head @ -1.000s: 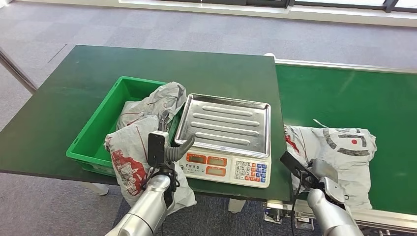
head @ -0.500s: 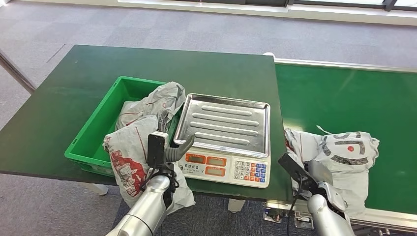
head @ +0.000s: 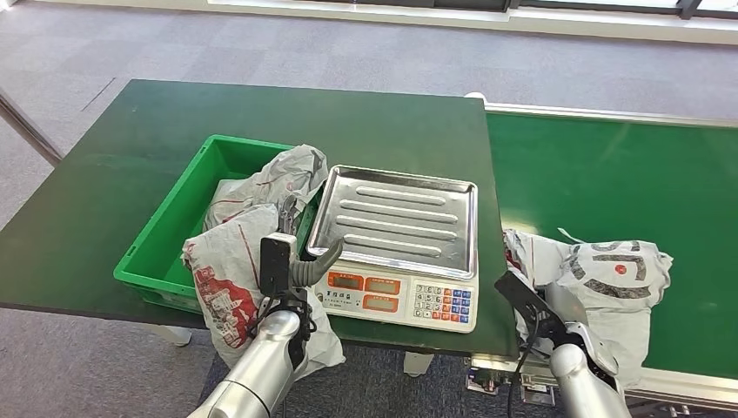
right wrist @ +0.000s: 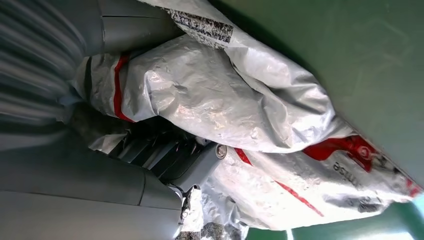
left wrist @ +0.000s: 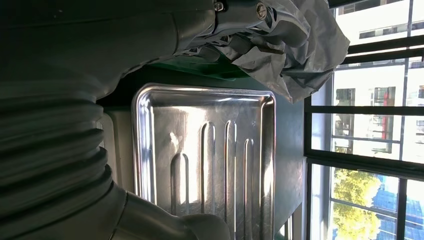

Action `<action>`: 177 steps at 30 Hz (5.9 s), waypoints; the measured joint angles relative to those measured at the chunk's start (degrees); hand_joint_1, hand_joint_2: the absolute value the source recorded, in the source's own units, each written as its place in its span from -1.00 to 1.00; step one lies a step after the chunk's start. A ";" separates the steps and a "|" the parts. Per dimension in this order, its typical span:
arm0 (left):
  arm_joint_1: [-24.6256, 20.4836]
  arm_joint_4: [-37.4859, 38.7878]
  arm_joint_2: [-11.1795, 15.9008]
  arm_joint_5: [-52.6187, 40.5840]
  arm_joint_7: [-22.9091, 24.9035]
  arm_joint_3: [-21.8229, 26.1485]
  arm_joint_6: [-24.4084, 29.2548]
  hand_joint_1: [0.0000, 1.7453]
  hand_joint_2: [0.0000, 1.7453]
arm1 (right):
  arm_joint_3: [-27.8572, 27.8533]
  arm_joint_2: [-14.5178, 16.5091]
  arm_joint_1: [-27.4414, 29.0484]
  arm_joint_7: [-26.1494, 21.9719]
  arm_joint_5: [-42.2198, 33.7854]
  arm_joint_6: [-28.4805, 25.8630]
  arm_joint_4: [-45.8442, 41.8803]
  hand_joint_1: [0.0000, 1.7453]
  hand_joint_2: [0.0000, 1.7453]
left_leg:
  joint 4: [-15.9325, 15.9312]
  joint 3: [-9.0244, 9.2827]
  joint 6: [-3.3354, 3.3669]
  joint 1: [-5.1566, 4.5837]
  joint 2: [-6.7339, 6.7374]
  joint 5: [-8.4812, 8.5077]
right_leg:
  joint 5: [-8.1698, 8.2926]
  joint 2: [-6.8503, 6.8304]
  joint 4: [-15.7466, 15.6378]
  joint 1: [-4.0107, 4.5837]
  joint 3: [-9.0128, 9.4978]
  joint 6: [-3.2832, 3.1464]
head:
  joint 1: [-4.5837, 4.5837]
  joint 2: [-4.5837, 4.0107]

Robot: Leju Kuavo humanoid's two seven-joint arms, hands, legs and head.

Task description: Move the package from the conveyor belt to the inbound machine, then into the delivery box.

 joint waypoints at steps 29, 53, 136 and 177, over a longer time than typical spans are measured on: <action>0.01 0.07 0.04 -0.47 0.00 0.48 -1.36 -1.00 1.00 | -13.24 13.90 8.39 -32.03 -5.07 42.63 -77.34 1.00 1.00 | 0.00 0.06 -0.04 -0.03 0.46 -0.05 | 0.03 0.55 0.08 -0.05 -0.18 -0.06 | -0.01 0.00; -1.55 2.71 -0.93 -0.39 0.00 -0.63 -3.43 -1.00 1.00 | 11.67 9.06 -29.56 -22.86 19.16 42.63 -20.07 1.00 1.00 | 0.03 -0.10 -0.06 -0.06 0.72 0.39 | 0.56 0.78 0.17 -0.08 -0.37 -0.07 | -0.01 0.00; -1.67 5.13 -0.85 3.07 0.04 -8.39 0.60 -1.00 1.00 | -1.83 9.35 -6.89 -31.89 -19.35 42.52 -41.48 -1.00 -1.00 | 0.04 -0.33 -0.08 -0.05 0.29 0.30 | 0.36 0.44 0.08 -0.04 -0.58 -0.17 | 0.00 0.00; -0.14 0.32 -0.31 0.43 0.04 -3.83 2.18 -1.00 1.00 | -20.45 7.90 8.11 -31.87 -34.19 42.52 -25.03 -1.00 -1.00 | 0.03 -0.50 0.04 -0.08 0.45 0.15 | 0.30 0.55 0.09 -0.08 -0.73 -0.08 | 0.00 0.00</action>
